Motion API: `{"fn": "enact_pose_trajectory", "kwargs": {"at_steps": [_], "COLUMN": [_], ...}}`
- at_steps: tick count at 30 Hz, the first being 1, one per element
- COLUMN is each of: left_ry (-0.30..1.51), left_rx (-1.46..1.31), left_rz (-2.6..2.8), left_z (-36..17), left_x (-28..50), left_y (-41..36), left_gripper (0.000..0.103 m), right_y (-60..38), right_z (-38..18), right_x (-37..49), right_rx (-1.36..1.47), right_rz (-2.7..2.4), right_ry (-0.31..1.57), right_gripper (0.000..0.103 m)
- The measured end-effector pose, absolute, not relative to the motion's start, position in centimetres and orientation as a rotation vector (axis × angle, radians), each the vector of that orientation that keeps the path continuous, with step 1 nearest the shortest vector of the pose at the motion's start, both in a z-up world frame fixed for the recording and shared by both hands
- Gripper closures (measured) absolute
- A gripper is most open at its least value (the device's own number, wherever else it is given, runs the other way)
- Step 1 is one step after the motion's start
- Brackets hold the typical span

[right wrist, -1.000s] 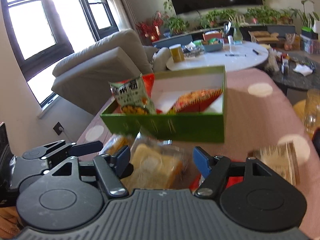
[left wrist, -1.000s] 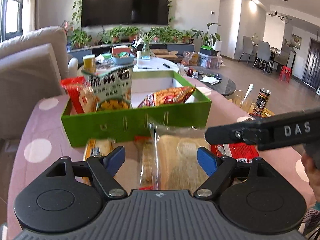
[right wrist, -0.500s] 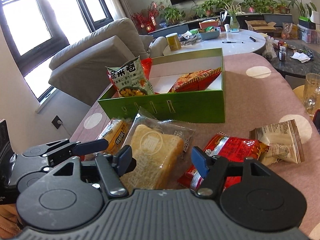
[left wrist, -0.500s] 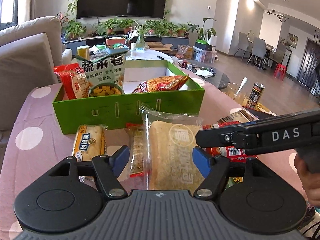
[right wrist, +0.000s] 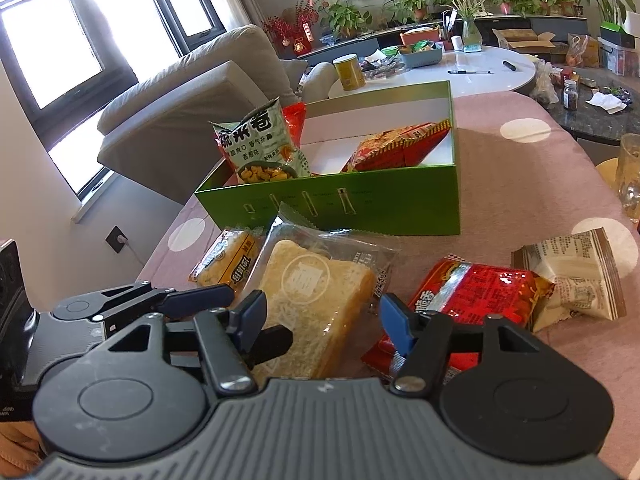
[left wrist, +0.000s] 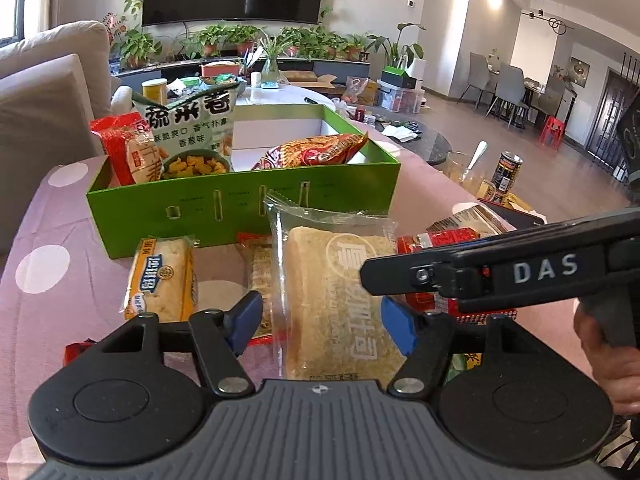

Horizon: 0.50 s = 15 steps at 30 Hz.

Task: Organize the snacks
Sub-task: 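Grasp the clear bread-loaf bag with the right gripper and lift it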

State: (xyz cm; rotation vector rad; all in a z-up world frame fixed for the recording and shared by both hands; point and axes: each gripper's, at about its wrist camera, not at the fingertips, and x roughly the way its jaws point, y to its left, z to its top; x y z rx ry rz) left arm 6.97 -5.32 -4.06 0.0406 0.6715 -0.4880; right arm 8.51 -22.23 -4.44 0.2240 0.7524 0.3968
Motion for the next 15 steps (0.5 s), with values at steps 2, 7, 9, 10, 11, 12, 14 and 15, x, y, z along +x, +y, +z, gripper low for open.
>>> {"fn": "enact_pose_trajectory", "kwargs": {"at_steps": [2,7,9,10,11,12,14,15], "left_ry": [0.678,0.68,0.679,0.678,0.68,0.681,0.682,0.683], "left_rx": [0.041,0.049,0.052,0.053,0.053,0.053,0.055,0.055], "left_rz": [-0.498,-0.505,-0.504,-0.504,-0.505,-0.506,-0.505,-0.506], "left_z": [-4.18,-4.32,-4.36,-4.39,-4.43,-4.46,-4.54,-4.57], "left_x": [6.97,6.85,6.8,6.78,6.77,6.76,6.78,6.78], "left_y": [-5.49,-5.75,-5.82,-5.86,-5.9,-5.92,-5.96,-5.99], "left_gripper": [0.047,0.048,0.048,0.048,0.048,0.048,0.048,0.048], "right_y": [-22.03,-21.81,-21.8,-21.75,-21.7,-21.68,-21.58,-21.53], "right_z": [-4.53,-4.89,-4.94,-4.93,-4.95,-4.98,-5.02,-5.07], "right_x": [8.63,8.78,8.81,8.82,8.86,8.85,8.88,8.88], "right_rx": [0.223,0.233,0.233,0.233,0.233,0.234,0.231,0.229], "right_rz": [0.405,0.423,0.422,0.422,0.422,0.423,0.422,0.421], "right_ry": [0.759,0.779,0.782,0.784,0.785,0.786,0.788,0.788], "right_gripper": [0.039,0.044,0.044,0.044,0.044,0.044,0.044,0.044]}}
